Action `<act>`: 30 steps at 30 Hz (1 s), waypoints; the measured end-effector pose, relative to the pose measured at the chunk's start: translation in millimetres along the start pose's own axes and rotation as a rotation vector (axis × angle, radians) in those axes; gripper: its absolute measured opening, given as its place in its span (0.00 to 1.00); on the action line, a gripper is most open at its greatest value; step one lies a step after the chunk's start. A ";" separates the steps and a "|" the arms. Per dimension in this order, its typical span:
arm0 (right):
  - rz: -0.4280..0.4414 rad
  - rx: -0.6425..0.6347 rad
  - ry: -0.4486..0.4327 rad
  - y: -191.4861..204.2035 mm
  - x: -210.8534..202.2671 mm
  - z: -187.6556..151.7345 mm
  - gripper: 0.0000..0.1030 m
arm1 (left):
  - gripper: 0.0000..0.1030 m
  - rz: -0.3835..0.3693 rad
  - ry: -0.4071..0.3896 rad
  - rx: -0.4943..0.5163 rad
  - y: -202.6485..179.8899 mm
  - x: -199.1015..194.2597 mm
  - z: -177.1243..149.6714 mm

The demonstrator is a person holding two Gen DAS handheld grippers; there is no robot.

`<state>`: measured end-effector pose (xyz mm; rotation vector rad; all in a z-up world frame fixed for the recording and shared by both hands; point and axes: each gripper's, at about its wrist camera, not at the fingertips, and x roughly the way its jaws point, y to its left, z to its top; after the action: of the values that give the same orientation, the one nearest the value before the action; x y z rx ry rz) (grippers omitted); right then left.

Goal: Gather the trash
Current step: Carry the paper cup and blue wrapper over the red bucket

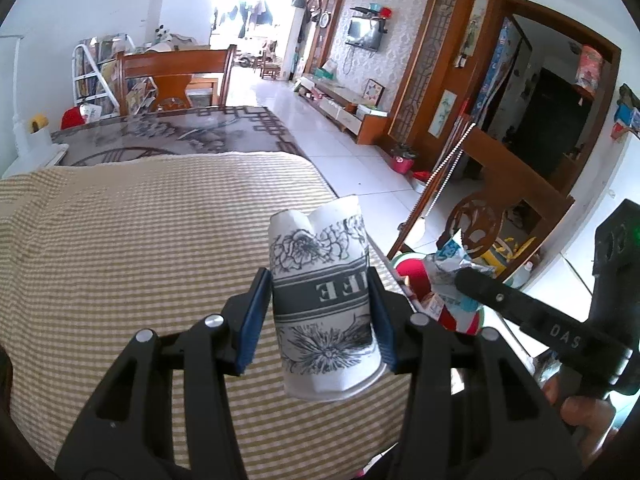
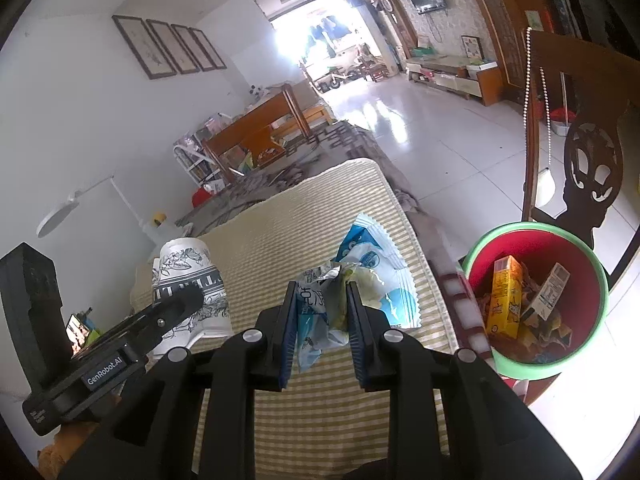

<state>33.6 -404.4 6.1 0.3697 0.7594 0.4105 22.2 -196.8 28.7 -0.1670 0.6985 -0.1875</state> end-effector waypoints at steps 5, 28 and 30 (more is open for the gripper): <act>-0.010 0.026 -0.010 -10.7 -4.2 3.6 0.23 | 0.44 -0.023 0.020 0.003 -7.5 10.4 1.2; -0.117 0.132 -0.047 -71.8 -25.3 7.2 0.23 | 0.44 -0.058 0.109 0.053 -26.7 49.2 -2.4; -0.123 0.142 -0.047 -76.4 -25.3 6.6 0.23 | 0.44 -0.077 0.121 0.054 -29.9 54.7 -1.0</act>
<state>38.9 -483.3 -10.1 0.4610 0.7632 0.2319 59.2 -238.2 0.4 -0.1314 0.8069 -0.2914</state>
